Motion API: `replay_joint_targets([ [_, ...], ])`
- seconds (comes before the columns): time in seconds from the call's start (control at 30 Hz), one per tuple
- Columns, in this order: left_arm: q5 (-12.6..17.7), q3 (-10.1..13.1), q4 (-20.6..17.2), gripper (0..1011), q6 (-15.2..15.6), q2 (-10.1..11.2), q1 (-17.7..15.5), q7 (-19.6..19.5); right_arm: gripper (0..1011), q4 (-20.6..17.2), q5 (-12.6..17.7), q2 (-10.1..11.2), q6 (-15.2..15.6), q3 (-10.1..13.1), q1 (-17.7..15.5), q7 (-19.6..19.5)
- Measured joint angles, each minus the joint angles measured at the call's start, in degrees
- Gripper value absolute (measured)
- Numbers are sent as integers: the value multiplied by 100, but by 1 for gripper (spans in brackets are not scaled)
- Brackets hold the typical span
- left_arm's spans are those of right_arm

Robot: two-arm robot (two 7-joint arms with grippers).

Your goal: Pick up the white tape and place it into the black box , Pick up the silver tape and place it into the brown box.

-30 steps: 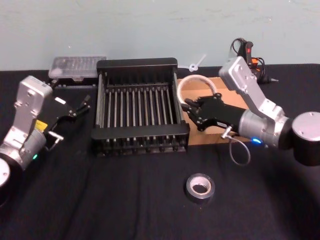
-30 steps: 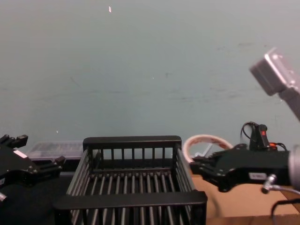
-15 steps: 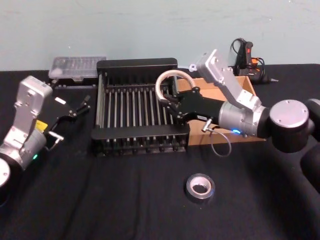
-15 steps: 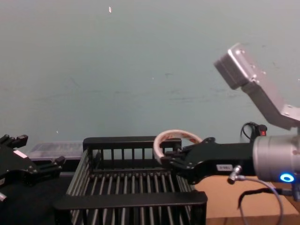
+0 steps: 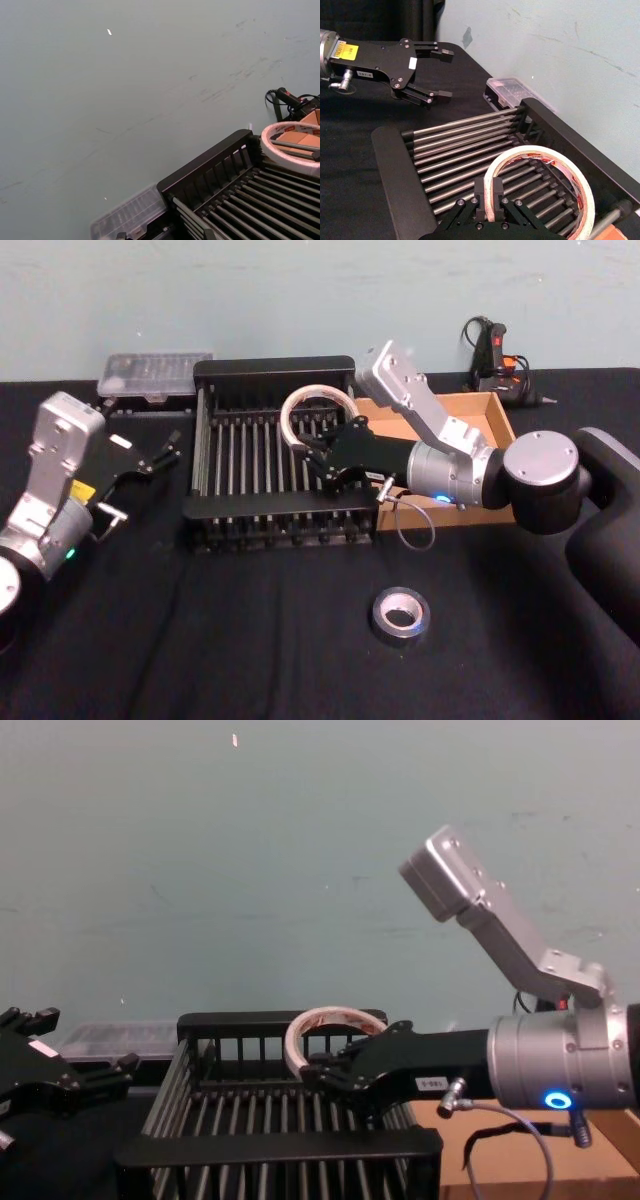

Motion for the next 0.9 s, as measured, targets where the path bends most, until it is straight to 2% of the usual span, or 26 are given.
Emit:
replay_joint_targets([
  [0.17, 0, 0, 0, 1001, 0, 0, 0, 0, 98, 102, -19, -56, -12, -78, 79, 55],
  [0.7, 0, 0, 0, 1001, 0, 0, 0, 0, 101, 87, -16, -49, -12, -57, 64, 46],
  [0.83, 0, 0, 0, 1001, 0, 0, 0, 0, 227, 83, -14, -48, -12, -55, 62, 43],
  [0.9, 0, 0, 0, 1001, 0, 0, 0, 0, 257, 83, -14, -47, -12, -54, 61, 42],
])
